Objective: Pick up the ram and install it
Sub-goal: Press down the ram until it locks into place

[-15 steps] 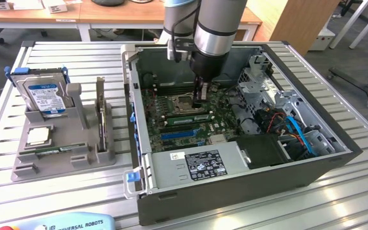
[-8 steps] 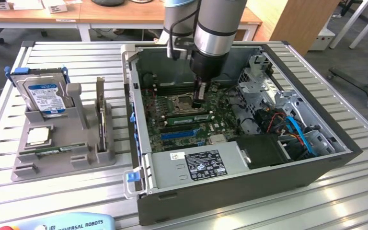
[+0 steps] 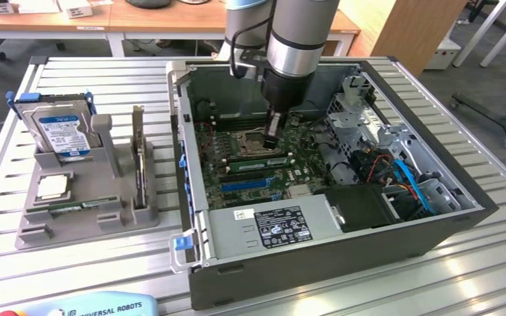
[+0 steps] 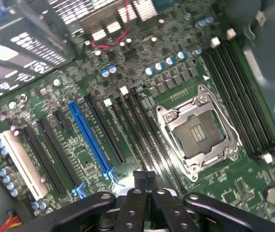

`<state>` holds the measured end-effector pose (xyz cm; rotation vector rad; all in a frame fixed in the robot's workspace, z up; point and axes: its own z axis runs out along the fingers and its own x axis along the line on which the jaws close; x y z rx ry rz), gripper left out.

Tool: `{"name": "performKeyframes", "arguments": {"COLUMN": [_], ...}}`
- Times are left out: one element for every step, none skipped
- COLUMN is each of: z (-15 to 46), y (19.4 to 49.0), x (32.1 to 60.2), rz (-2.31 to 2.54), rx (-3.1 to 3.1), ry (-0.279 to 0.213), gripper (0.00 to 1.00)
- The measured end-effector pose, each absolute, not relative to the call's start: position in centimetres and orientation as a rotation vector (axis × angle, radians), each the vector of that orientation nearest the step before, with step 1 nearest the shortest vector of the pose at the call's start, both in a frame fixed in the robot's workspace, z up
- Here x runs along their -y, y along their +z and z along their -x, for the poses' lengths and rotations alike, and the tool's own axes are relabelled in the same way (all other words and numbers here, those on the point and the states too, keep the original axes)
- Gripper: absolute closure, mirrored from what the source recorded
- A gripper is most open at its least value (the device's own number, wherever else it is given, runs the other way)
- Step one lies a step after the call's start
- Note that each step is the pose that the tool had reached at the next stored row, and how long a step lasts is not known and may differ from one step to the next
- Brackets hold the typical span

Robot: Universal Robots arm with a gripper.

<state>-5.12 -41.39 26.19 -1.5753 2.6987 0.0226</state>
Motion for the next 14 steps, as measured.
{"name": "performKeyframes", "arguments": {"z": [5.12, 5.12, 5.12, 5.12, 5.12, 5.12, 5.12, 5.12, 5.12, 5.12, 5.12, 5.12, 5.12, 5.12], "y": [26.19, 26.19, 26.19, 26.19, 26.18, 26.18, 26.18, 26.18, 26.18, 26.19, 26.19, 26.18, 26.18, 26.18], "x": [41.39, 41.39, 41.39, 41.39, 41.39, 41.39, 41.39, 41.39, 41.39, 41.39, 41.39, 41.39, 41.39, 41.39], "rz": [1.555, 1.534, 1.514, 1.492, 1.472, 1.451, 1.428, 1.407, 1.385, 1.364, 1.343, 1.321, 1.298, 1.276], "rx": [-2.71, -2.722, -2.733, -2.745, -2.756, -2.767, -2.779, -2.789, -2.8, -2.81, -2.82, -2.83, -2.841, -2.851], "ry": [0.022, 0.022, 0.022, 0.022, 0.022, 0.021, 0.021, 0.021, 0.021, 0.021, 0.02, 0.02, 0.02, 0.02], "gripper": [0.9, 0.9, 0.9, 0.9, 0.9, 0.9, 0.9, 0.9, 0.9, 0.9, 0.9, 0.9, 0.9, 0.9]}}
